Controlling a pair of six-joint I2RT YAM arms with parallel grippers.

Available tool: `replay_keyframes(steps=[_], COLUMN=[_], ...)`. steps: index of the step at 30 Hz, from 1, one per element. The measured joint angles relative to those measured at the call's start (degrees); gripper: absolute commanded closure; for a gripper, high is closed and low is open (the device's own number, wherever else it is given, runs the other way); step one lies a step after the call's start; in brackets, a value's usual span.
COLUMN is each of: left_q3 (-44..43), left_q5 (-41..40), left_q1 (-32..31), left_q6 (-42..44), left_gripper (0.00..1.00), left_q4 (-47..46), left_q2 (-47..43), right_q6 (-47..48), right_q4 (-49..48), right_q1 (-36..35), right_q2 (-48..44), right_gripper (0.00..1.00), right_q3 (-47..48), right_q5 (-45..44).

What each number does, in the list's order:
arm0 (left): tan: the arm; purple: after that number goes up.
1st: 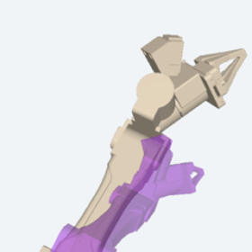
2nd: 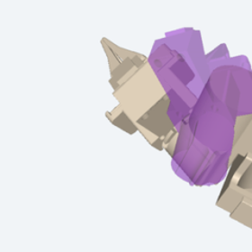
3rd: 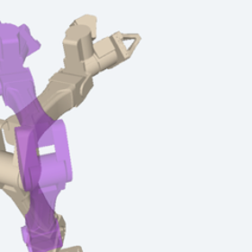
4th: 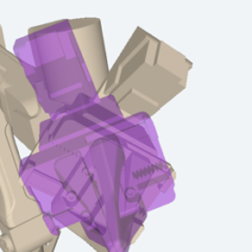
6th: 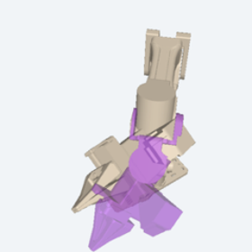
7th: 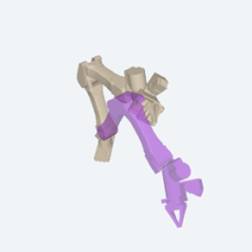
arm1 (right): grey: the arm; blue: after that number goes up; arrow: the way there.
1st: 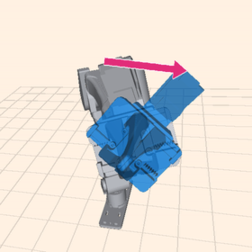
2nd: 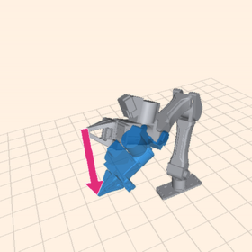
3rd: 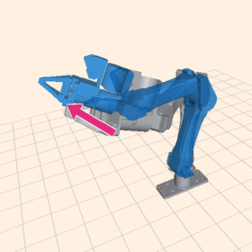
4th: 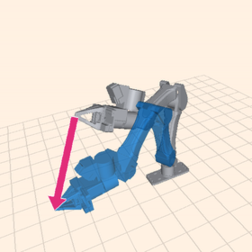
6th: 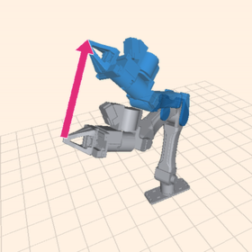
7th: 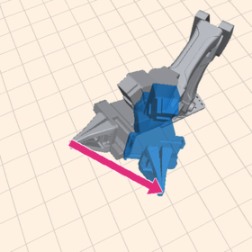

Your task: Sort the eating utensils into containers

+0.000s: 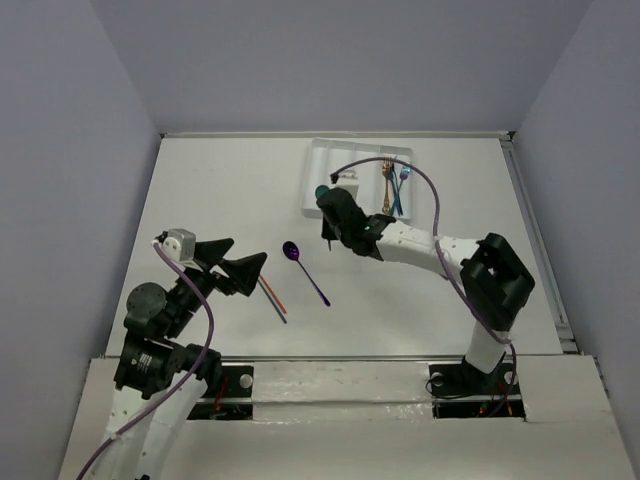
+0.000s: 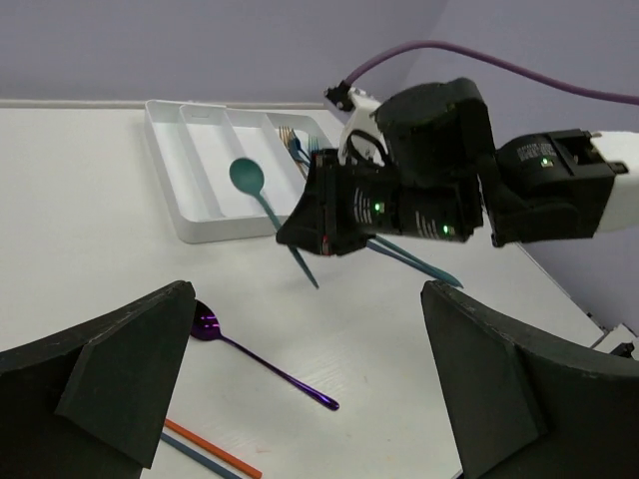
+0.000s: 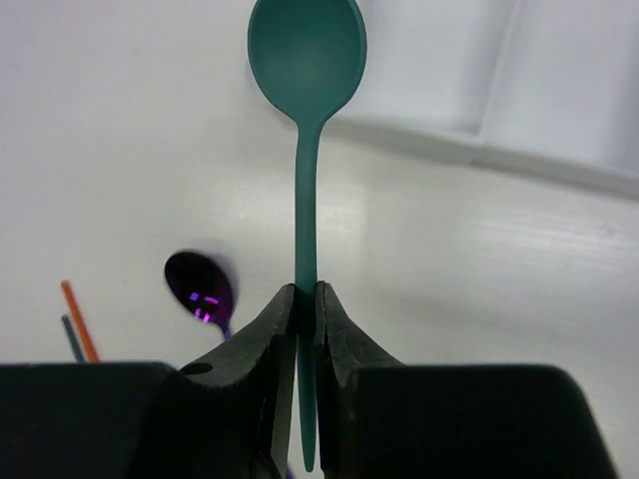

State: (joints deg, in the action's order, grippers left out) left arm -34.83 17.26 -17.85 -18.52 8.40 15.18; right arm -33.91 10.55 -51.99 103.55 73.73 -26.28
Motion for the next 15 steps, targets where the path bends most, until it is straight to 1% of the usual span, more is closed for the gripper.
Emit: replay_keyframes(steps=[6,9,11,13,14,15], left_q3=[0.0,0.0,0.0,0.0,0.0,0.0], left_q5=[0.0,0.1,0.2,0.2,0.3,0.3], left_q1=[0.0,0.0,0.0,0.0,0.0,0.0], left_q6=[0.0,0.0,0.0,0.0,0.0,0.0], left_gripper=[0.01,0.01,0.01,0.01,0.01,0.01], left_q4=[0.0,0.0,0.0,0.0,0.0,0.0], left_q2=[-0.4,-0.4,-0.4,-0.4,-0.4,-0.4], right_q6=[5.8,7.9,9.7,10.6,11.0,11.5], right_q4=[-2.4,-2.4,-2.2,-1.6,-1.2,-0.6], right_q1=[13.1,18.5,21.2,22.4,22.9,23.5], right_q2=[0.3,3.8,8.1,11.6,13.6,15.9], right_gripper=[1.00,1.00,0.99,0.96,0.92,0.82], right_q3=[2.5,7.1,12.4,16.6,18.4,21.1], right_q5=[3.9,5.4,5.7,5.8,5.9,6.0])
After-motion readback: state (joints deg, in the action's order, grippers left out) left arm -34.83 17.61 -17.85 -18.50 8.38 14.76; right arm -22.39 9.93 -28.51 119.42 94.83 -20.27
